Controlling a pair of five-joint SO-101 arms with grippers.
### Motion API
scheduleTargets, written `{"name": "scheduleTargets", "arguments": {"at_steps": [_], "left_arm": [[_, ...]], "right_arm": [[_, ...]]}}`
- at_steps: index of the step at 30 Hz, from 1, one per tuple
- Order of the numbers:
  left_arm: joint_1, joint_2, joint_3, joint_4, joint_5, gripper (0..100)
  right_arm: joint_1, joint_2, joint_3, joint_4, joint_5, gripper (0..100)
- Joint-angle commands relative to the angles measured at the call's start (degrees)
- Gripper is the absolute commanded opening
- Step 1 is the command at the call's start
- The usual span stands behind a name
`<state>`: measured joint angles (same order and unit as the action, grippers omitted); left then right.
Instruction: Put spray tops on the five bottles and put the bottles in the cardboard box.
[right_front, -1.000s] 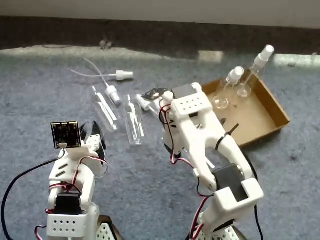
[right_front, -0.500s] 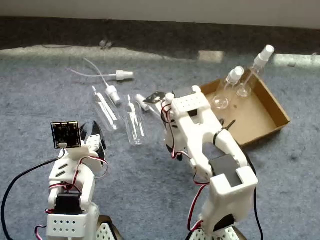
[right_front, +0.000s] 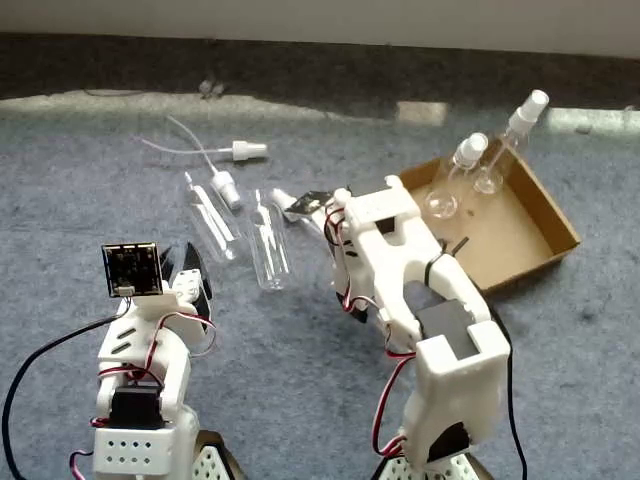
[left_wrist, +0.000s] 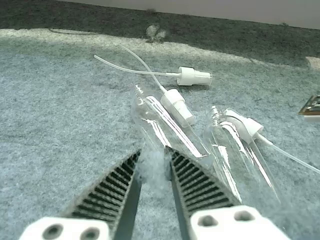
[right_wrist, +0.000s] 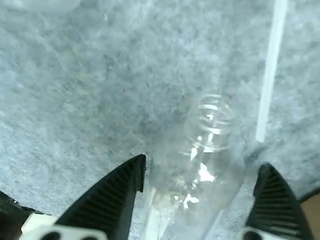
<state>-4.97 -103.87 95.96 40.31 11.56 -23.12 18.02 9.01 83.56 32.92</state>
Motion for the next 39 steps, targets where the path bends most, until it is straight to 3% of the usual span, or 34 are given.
{"name": "scheduleTargets", "arguments": {"at_steps": [1,8,16,32,39], "left_arm": [[1.3,0.0,1.1,0.0,-0.5,2],[1.3,0.0,1.1,0.0,-0.5,2],[1.3,0.0,1.1,0.0,-0.5,2],[1.3,0.0,1.1,-0.1,-0.5,2],[1.3,0.0,1.1,0.1,-0.5,2]], "right_arm": [[0.7,-1.2,-0.2,-0.1,0.7,25.4],[0.8,-1.8,1.5,0.4,0.6,25.9],[1.6,-10.0,-0.3,5.5,0.5,15.4],[1.6,-45.4,6.4,5.1,0.4,14.9],[1.6,-64.0,18.1,-2.9,-9.8,14.9]]}}
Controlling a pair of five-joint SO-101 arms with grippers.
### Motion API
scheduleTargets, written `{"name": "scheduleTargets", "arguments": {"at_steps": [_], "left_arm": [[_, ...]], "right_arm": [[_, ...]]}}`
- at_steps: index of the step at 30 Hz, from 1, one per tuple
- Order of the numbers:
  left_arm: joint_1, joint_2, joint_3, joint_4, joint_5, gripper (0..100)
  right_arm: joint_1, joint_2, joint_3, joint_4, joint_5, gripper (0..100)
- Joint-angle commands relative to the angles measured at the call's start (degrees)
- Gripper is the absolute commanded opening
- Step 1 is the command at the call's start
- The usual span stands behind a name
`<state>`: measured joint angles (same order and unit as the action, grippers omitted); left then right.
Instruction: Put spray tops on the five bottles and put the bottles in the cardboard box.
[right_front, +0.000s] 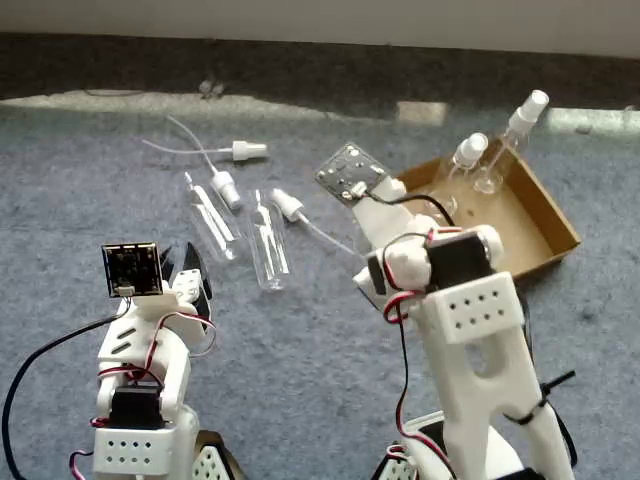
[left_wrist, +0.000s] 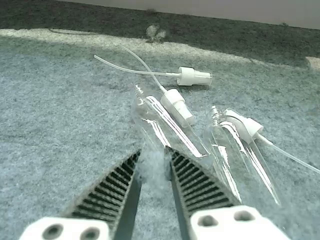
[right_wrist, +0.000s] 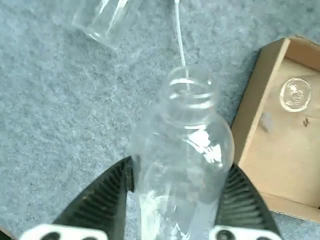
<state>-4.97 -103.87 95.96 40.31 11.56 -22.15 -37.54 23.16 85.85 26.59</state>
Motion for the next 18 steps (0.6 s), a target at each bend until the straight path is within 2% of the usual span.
{"name": "scheduleTargets", "arguments": {"at_steps": [1,11,18], "left_arm": [[1.4,0.0,1.1,0.1,-0.5,2],[6.6,0.0,1.1,0.2,-0.5,2],[6.9,0.0,1.1,-0.3,-0.6,2]], "right_arm": [[0.7,-10.9,6.9,-7.7,-4.4,14.9],[0.7,-34.7,39.3,-33.2,-12.3,14.9],[0.7,-41.6,50.4,-40.3,-15.6,14.9]]}}
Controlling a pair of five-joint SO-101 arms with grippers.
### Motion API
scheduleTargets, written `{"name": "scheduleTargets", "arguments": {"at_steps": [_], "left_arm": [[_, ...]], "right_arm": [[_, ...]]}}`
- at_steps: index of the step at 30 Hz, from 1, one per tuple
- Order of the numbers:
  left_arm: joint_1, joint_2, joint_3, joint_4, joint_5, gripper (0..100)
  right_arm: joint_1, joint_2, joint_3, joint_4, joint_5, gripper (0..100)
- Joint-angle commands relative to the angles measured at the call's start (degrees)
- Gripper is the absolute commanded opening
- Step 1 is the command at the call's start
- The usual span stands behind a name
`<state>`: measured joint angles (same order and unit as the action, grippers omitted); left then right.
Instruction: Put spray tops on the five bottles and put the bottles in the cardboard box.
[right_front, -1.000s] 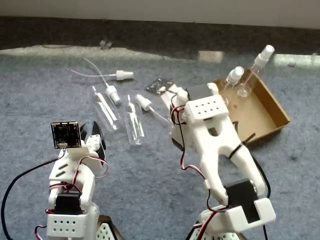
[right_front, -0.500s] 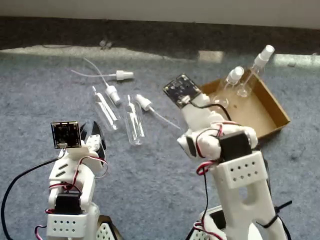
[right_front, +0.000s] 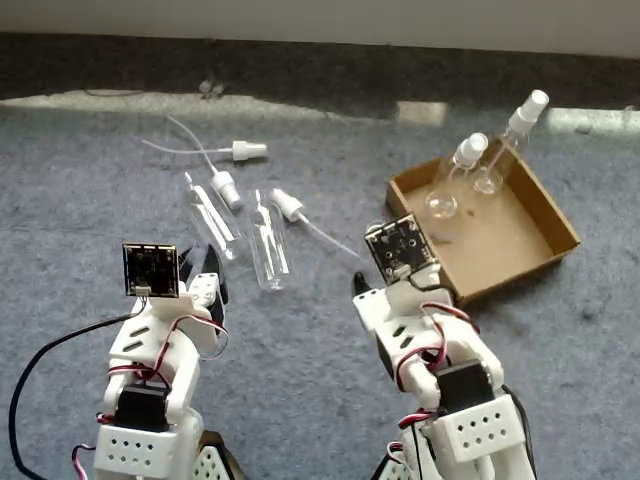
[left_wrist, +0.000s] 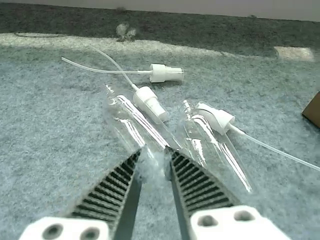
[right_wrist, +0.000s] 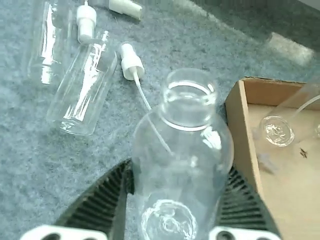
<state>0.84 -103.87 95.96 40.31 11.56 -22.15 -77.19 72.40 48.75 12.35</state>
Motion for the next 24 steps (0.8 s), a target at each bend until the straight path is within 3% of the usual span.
{"name": "scheduleTargets", "arguments": {"at_steps": [1,6,9,13,18,24], "left_arm": [[1.1,0.0,1.0,-0.4,-0.6,2],[-1.1,0.0,-0.6,1.5,-3.1,2],[-2.6,0.4,-7.9,8.7,-9.5,1],[-1.4,0.5,-19.7,20.7,-9.8,1],[0.5,1.5,-30.4,24.7,-9.8,1],[0.7,18.9,-40.0,26.3,-9.8,1]], "right_arm": [[0.7,-2.0,2.0,-4.0,-2.2,14.9],[0.7,-2.2,6.5,-9.7,-6.9,14.9],[0.7,-2.2,9.2,-12.6,-7.1,14.9],[1.3,-2.3,11.6,-15.8,-7.1,14.9],[3.4,-2.3,14.2,-18.5,-7.1,14.9],[3.5,-2.3,16.0,-19.9,-7.1,14.9]]}}
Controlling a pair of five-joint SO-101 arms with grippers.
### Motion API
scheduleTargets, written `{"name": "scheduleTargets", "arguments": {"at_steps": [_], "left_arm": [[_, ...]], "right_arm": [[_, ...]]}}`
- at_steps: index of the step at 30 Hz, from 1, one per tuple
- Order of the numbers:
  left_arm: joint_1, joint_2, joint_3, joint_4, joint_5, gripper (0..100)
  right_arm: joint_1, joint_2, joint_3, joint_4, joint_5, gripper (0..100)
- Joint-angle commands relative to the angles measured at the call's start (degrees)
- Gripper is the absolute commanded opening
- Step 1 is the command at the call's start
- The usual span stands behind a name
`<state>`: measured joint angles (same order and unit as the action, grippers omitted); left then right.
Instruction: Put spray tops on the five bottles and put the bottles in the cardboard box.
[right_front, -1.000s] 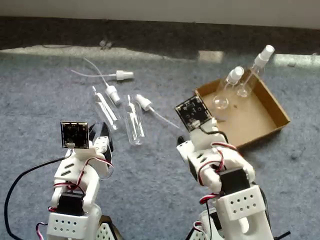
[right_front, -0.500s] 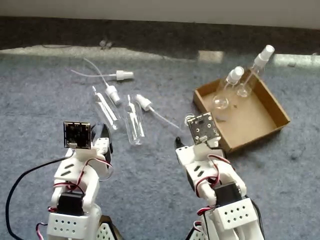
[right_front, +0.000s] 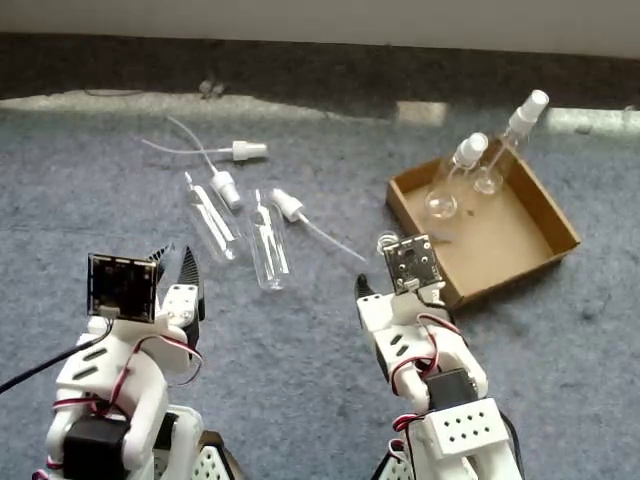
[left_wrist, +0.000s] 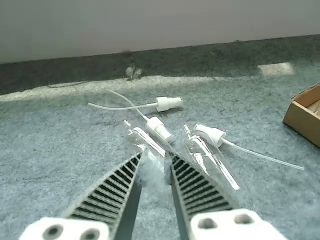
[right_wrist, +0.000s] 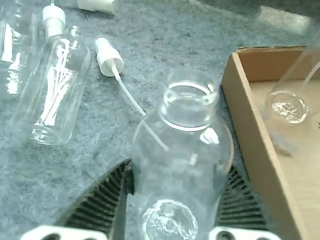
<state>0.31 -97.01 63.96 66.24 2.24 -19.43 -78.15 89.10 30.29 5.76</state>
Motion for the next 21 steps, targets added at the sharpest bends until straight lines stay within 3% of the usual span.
{"name": "scheduleTargets", "arguments": {"at_steps": [1,10,21], "left_arm": [[1.4,15.1,-9.6,0.4,-0.5,1],[1.2,40.0,-25.0,0.4,-2.2,2],[0.8,59.8,-33.8,0.4,-35.4,1]], "right_arm": [[0.7,-1.4,-0.7,-1.5,-0.5,14.9],[0.7,-1.4,-0.7,-1.5,-0.5,14.9],[0.7,-1.4,-0.7,-1.5,-0.5,14.9]]}}
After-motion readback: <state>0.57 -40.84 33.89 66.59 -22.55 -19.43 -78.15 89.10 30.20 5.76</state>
